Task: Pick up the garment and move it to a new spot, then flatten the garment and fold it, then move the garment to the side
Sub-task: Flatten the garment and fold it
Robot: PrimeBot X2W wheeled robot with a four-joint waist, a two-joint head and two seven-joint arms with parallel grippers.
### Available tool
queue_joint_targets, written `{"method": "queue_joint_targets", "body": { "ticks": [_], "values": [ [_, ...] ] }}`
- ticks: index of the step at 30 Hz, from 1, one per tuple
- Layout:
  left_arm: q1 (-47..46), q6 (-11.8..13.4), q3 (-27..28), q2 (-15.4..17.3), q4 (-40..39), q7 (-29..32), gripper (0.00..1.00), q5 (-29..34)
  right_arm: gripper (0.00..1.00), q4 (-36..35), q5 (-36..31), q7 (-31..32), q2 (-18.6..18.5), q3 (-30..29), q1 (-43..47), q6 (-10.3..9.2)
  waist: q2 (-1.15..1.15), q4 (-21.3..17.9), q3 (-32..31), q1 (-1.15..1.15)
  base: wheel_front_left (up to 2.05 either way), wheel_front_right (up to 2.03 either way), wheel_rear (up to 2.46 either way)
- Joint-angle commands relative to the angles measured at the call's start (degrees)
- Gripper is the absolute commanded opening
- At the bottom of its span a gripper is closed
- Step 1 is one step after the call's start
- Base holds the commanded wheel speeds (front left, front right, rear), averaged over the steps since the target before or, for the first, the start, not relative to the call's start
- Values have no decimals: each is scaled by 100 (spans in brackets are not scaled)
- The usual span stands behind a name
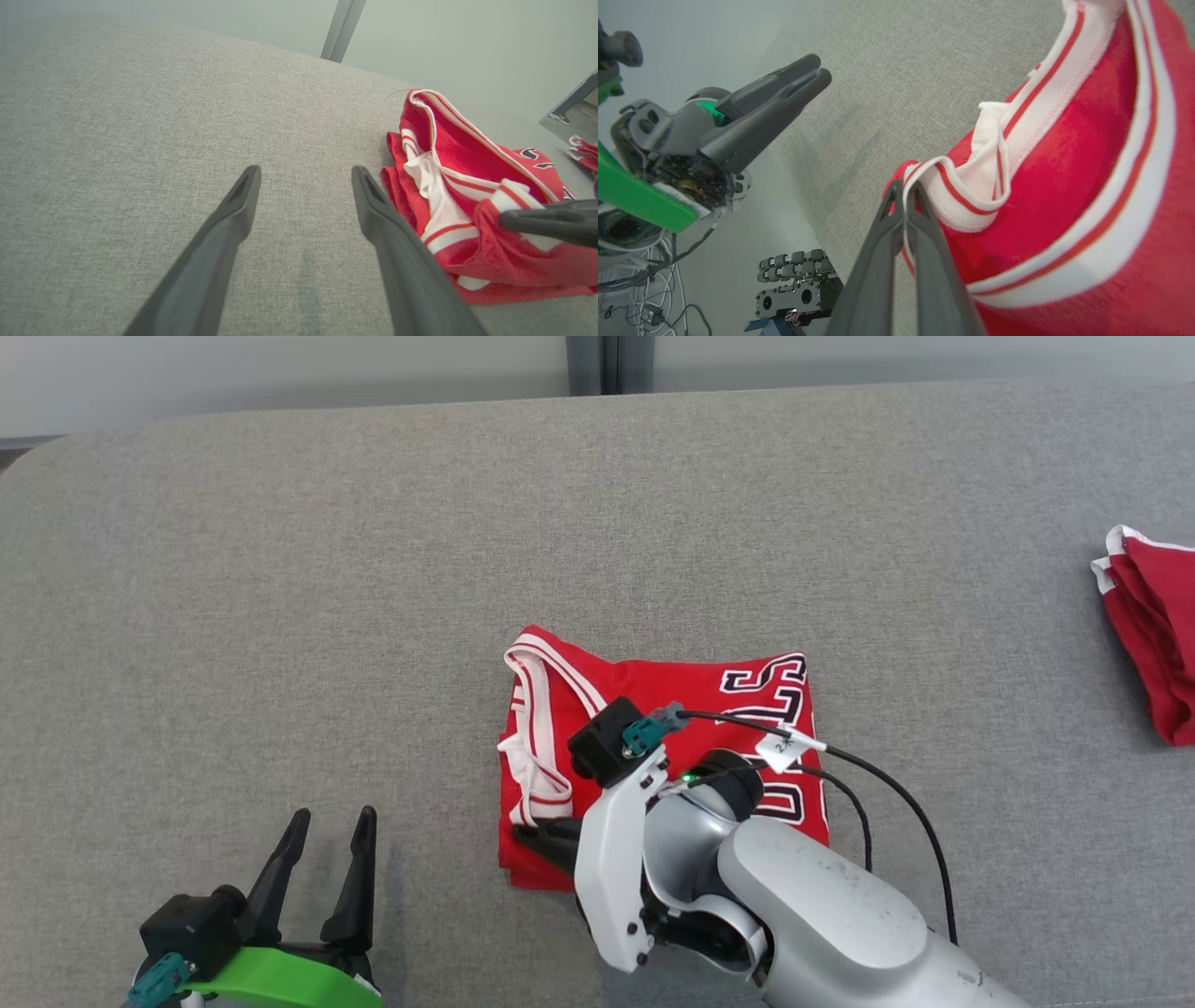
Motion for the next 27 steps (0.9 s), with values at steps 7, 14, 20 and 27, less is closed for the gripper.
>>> {"method": "queue_joint_targets", "body": {
  "ticks": [7,14,20,27],
  "values": [
    [-100,-21,20,-33,32,-16,100,-31,0,359,267,146,-12,674,-314,1,0,128,40,0,0,0,0],
    [-64,-21,93,-55,53,-16,100,-37,100,547,235,-224,-12,895,-520,1,0,119,22,0,0,0,0],
    [79,-20,204,-127,29,-16,100,38,100,370,66,-904,-10,740,-486,1,0,-23,-161,0,0,0,0],
    [303,-16,420,-274,-3,-16,100,176,100,-179,-709,-1857,-370,-239,115,1,0,-246,-543,0,0,0,0]
  ]
}}
